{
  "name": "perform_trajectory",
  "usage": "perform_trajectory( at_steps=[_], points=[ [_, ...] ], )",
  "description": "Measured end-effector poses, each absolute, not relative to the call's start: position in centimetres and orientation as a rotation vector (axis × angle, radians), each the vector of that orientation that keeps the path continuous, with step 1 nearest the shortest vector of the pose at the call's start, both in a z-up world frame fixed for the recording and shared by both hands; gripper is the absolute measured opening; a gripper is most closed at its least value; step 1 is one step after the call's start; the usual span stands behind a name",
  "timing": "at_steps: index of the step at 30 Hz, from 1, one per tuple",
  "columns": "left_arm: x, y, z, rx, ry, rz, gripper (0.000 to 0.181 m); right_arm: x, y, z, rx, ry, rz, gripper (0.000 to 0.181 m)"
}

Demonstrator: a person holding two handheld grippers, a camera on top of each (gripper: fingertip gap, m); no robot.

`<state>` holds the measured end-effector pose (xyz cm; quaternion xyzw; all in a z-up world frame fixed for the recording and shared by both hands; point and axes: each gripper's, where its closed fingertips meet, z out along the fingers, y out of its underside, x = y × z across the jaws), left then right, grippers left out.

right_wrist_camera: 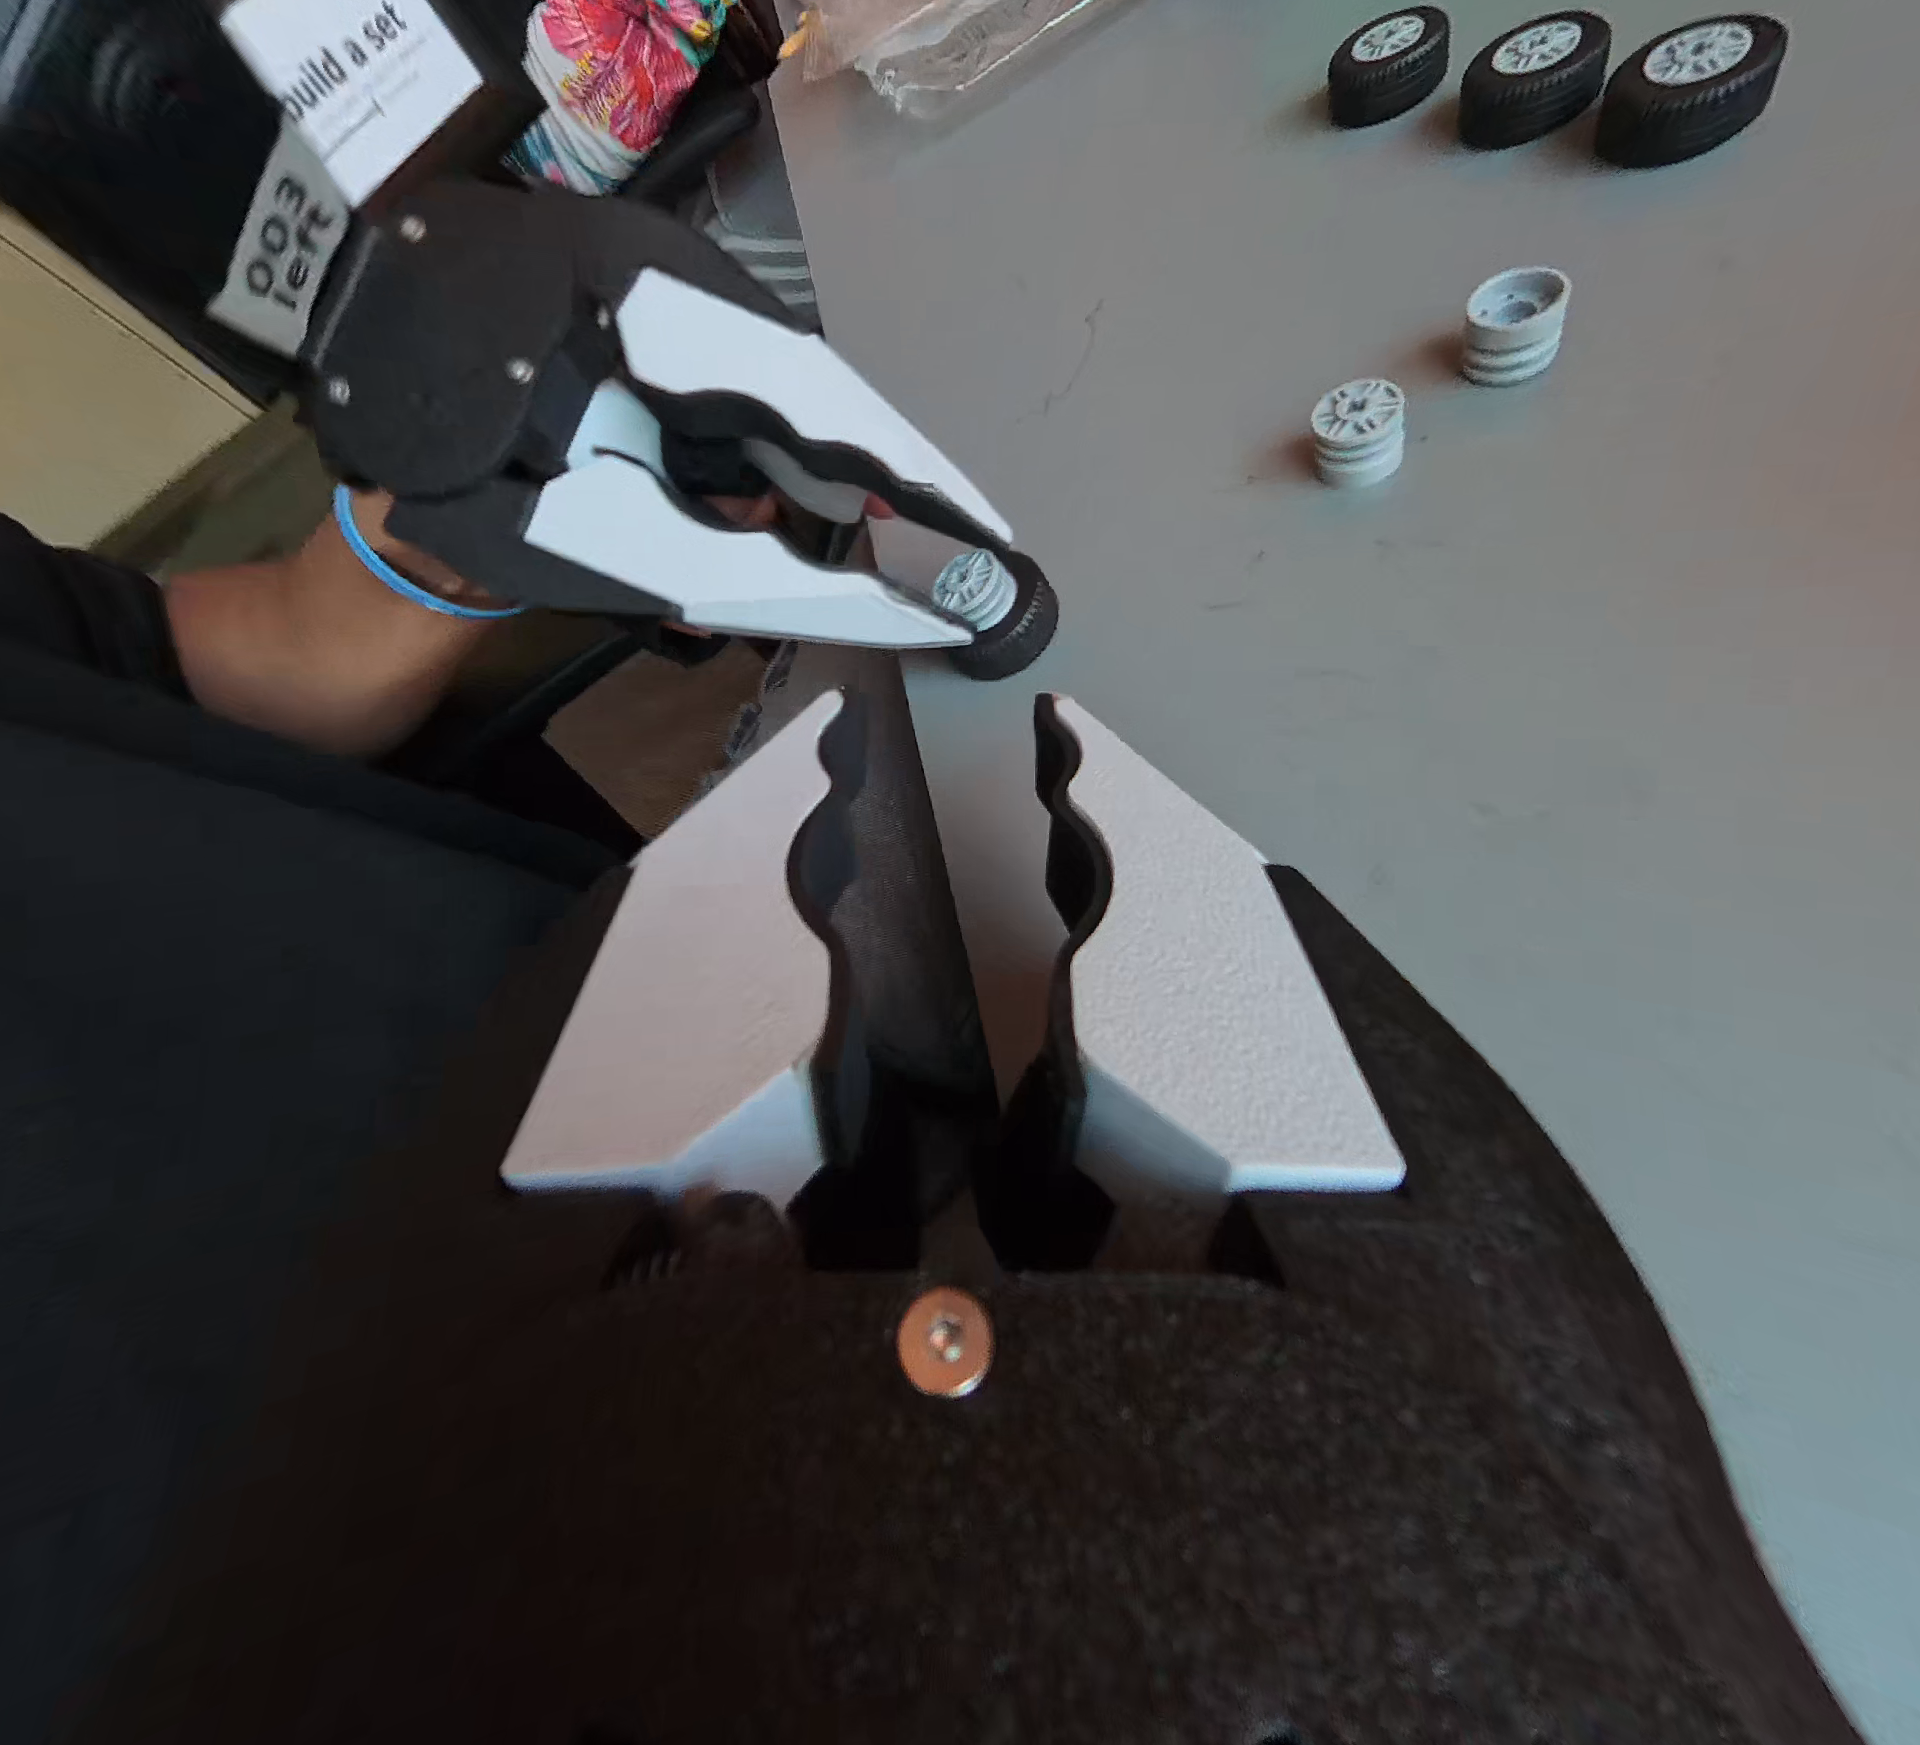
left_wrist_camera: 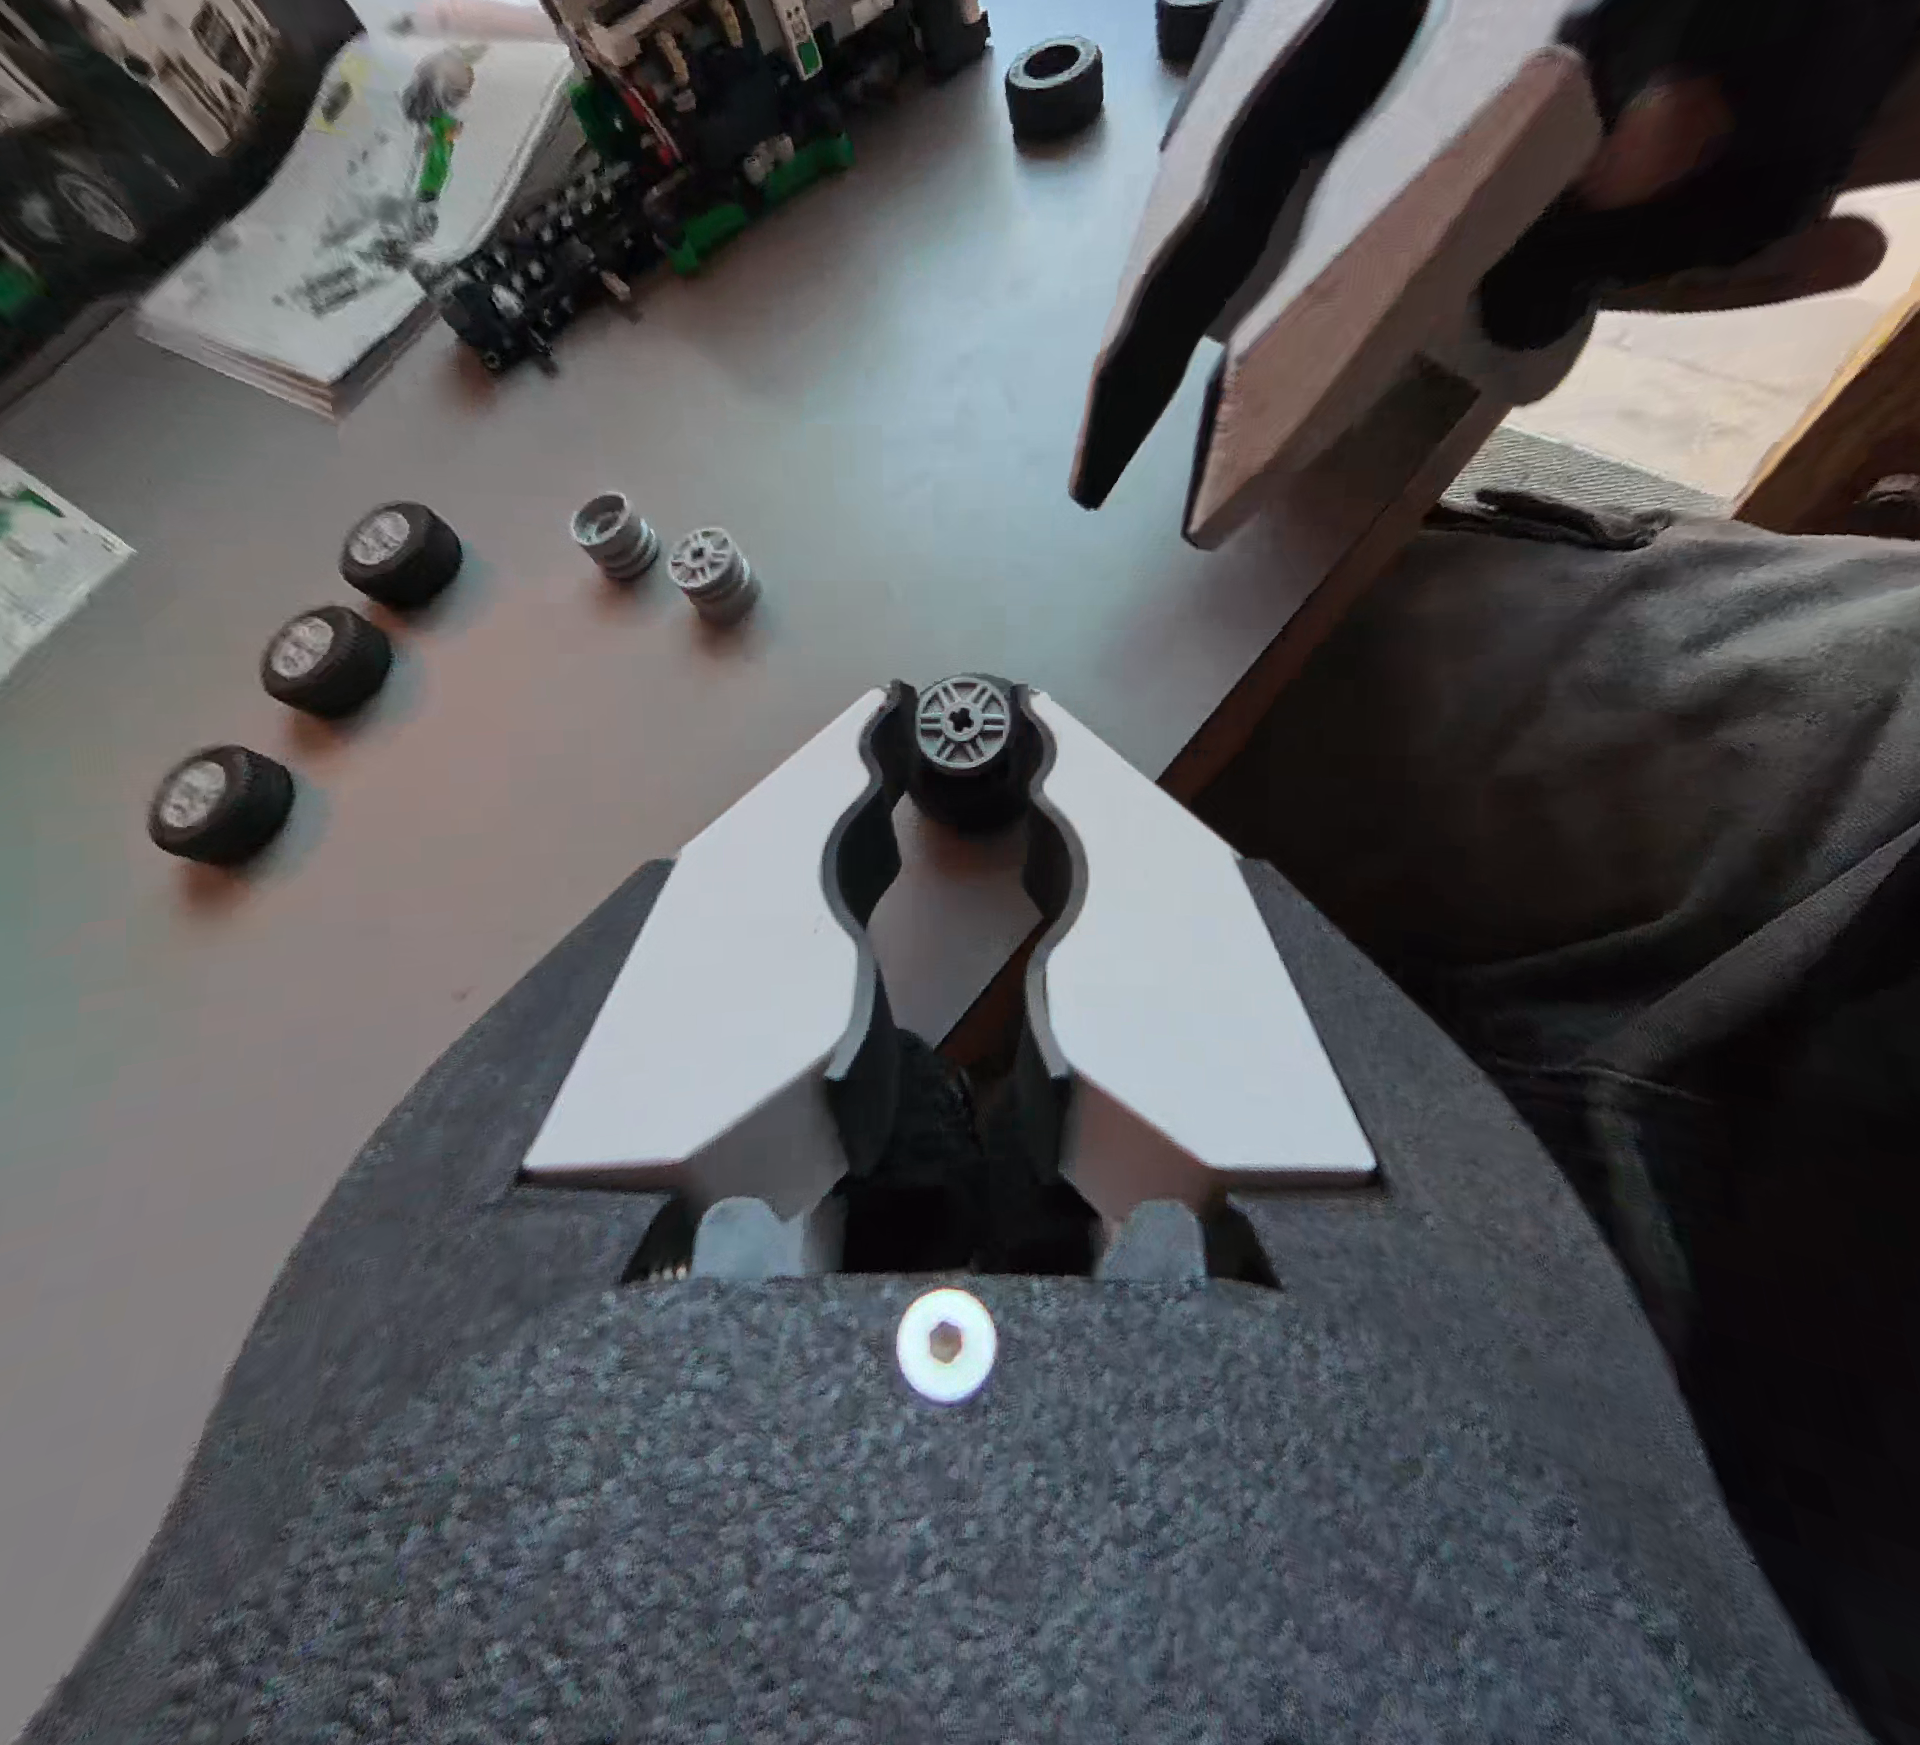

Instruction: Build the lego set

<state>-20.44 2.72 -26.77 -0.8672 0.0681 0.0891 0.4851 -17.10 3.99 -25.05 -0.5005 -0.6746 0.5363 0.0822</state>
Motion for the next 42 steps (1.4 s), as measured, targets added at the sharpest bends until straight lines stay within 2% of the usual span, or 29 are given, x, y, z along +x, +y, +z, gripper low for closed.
perform_trajectory(
  at_steps=[4,7,10,12,15,21,23,24,29,31,33,34,36,42],
  points=[
    [-19.1,3.2,-24.3,-1.928,0.346,0.418,0.017,-17.0,3.6,-24.6,-1.600,-2.018,1.786,0.039],
    [-17.1,3.3,-20.4,-1.708,0.361,0.367,0.016,-16.5,3.0,-22.4,-1.543,-1.973,2.045,0.044],
    [-15.6,3.2,-17.8,-1.579,0.335,0.243,0.016,-15.3,2.6,-18.2,-1.396,-1.785,2.500,0.038],
    [-15.3,3.4,-17.2,-1.535,0.342,0.259,0.016,-14.9,2.4,-17.4,-1.362,-1.750,2.622,0.033],
    [-15.3,3.6,-17.1,-1.535,0.354,0.295,0.016,-15.2,3.0,-17.2,-1.330,-1.711,2.582,0.012],
    [-14.4,3.4,-16.5,-1.551,0.350,0.151,0.018,-14.4,2.4,-16.4,-1.233,-1.744,2.669,0.009],
    [-14.2,3.0,-15.6,-1.530,0.318,-0.045,0.047,-13.7,2.1,-15.7,-1.183,-1.764,2.783,0.009],
    [-14.1,2.8,-15.5,-1.534,0.308,-0.164,0.052,-13.2,2.1,-15.3,-1.150,-1.770,2.850,0.009],
    [-11.8,1.7,-16.2,-1.579,0.440,-0.611,0.045,-10.8,0.2,-15.3,-0.986,-2.039,2.933,0.008],
    [-11.6,1.4,-16.2,-1.575,0.448,-0.720,0.037,-10.9,0.1,-15.3,-0.980,-2.064,2.897,0.009],
    [-11.8,1.6,-16.3,-1.557,0.437,-0.693,0.038,-11.2,0.4,-15.5,-0.991,-2.079,2.855,0.009],
    [-11.9,1.6,-16.3,-1.543,0.430,-0.666,0.030,-11.2,0.4,-15.6,-0.996,-2.091,2.847,0.009],
    [-11.3,1.3,-16.6,-1.544,0.452,-0.684,0.027,-11.0,0.3,-15.9,-0.982,-2.157,2.816,0.008],
    [-9.9,0.1,-17.6,-1.582,0.564,-0.768,0.028,-9.9,-1.1,-16.8,-0.898,-2.344,2.776,0.008]
  ],
)
